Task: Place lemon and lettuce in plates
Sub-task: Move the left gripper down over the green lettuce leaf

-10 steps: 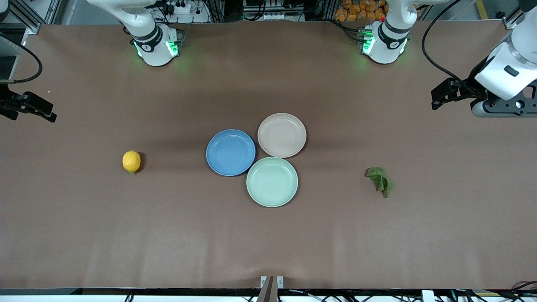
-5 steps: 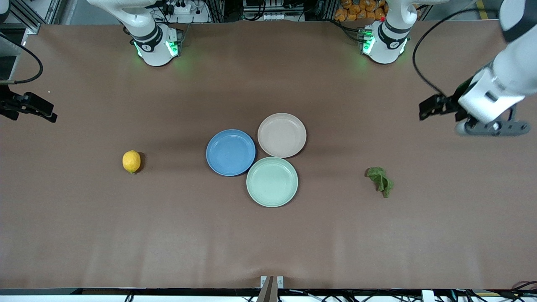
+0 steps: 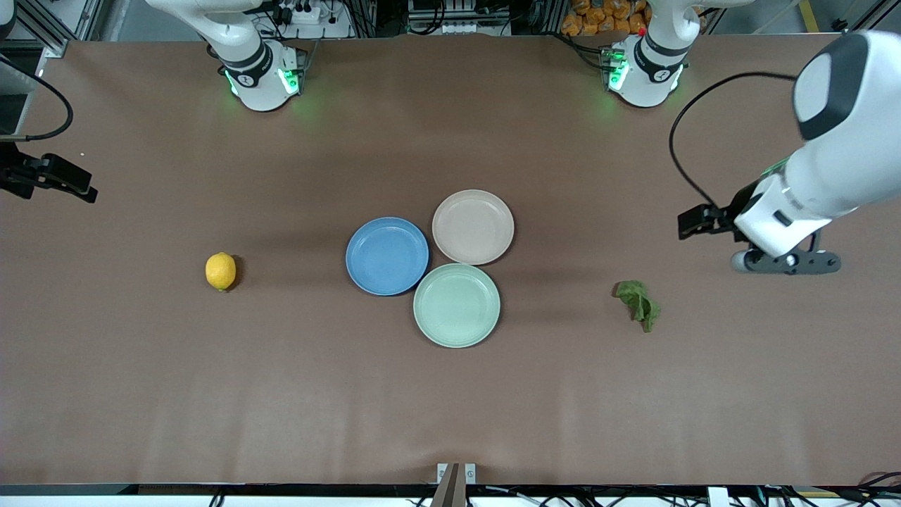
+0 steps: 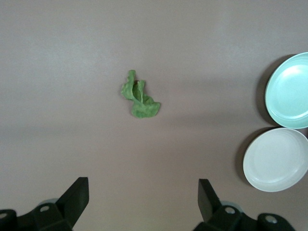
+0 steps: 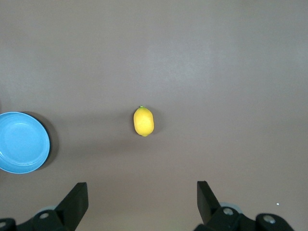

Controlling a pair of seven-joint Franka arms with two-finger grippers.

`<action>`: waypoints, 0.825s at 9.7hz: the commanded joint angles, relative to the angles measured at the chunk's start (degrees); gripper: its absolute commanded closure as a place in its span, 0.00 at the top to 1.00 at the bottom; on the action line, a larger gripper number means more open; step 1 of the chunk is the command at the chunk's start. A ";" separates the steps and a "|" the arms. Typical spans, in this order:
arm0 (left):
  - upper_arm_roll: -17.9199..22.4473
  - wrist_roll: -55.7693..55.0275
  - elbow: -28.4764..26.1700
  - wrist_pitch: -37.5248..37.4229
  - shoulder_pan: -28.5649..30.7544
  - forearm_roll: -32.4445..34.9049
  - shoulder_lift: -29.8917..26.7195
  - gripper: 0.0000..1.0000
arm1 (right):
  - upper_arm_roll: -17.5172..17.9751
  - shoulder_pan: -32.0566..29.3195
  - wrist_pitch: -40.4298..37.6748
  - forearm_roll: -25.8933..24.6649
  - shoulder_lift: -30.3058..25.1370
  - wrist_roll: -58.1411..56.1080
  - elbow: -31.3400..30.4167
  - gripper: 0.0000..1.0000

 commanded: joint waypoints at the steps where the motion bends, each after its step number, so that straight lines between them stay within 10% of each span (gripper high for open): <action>1: 0.17 -0.05 -6.19 5.99 -0.20 -0.72 -0.80 1.00 | 0.55 -0.84 -0.91 -0.35 0.27 -0.47 0.81 1.00; 8: 0.00 -8.67 -19.04 21.65 -1.79 -0.02 1.12 1.00 | 0.55 -0.75 -0.91 -0.35 0.35 -0.47 0.90 1.00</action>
